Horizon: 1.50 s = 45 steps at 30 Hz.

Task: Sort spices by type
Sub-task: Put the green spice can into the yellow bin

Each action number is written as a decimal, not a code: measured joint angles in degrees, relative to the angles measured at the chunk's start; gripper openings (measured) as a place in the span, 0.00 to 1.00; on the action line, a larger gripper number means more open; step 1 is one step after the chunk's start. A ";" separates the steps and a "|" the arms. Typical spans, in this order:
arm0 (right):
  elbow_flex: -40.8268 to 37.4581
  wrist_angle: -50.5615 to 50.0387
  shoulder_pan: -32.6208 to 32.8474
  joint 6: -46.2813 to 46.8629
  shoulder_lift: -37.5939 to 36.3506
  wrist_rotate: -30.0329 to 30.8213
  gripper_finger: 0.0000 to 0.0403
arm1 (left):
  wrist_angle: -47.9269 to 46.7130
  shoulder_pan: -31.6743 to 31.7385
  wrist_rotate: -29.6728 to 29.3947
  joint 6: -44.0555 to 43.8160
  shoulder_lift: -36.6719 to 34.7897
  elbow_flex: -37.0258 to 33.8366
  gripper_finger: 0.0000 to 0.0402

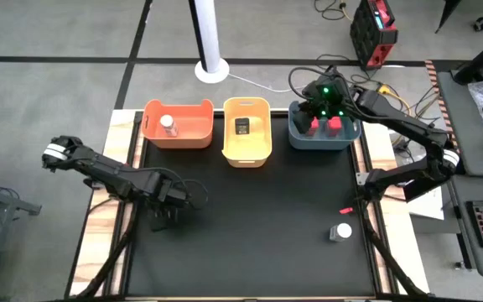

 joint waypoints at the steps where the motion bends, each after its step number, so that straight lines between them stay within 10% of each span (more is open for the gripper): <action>1: 0.00 0.00 0.00 -0.03 0.00 0.00 0.36 | 0.29 0.04 -0.04 0.23 0.22 0.00 0.51; 6: 0.00 0.00 0.00 -0.03 0.00 0.00 0.35 | 1.28 0.04 0.89 -0.12 0.67 0.00 0.28; 15: 0.00 0.00 0.00 0.14 0.00 0.00 0.33 | 0.58 0.37 1.59 -0.41 0.69 4.05 0.26; 27: 0.00 0.00 0.00 4.55 0.00 0.02 0.36 | -12.40 18.28 -11.75 18.25 7.93 43.69 0.26; 40: 3.96 -12.25 0.00 16.29 -0.49 -0.23 0.25 | -21.23 36.55 -16.06 53.45 41.73 90.99 0.26; 45: 6.14 -18.83 0.02 24.43 -2.87 0.01 0.17 | -22.54 38.54 -16.17 56.47 42.46 82.55 0.26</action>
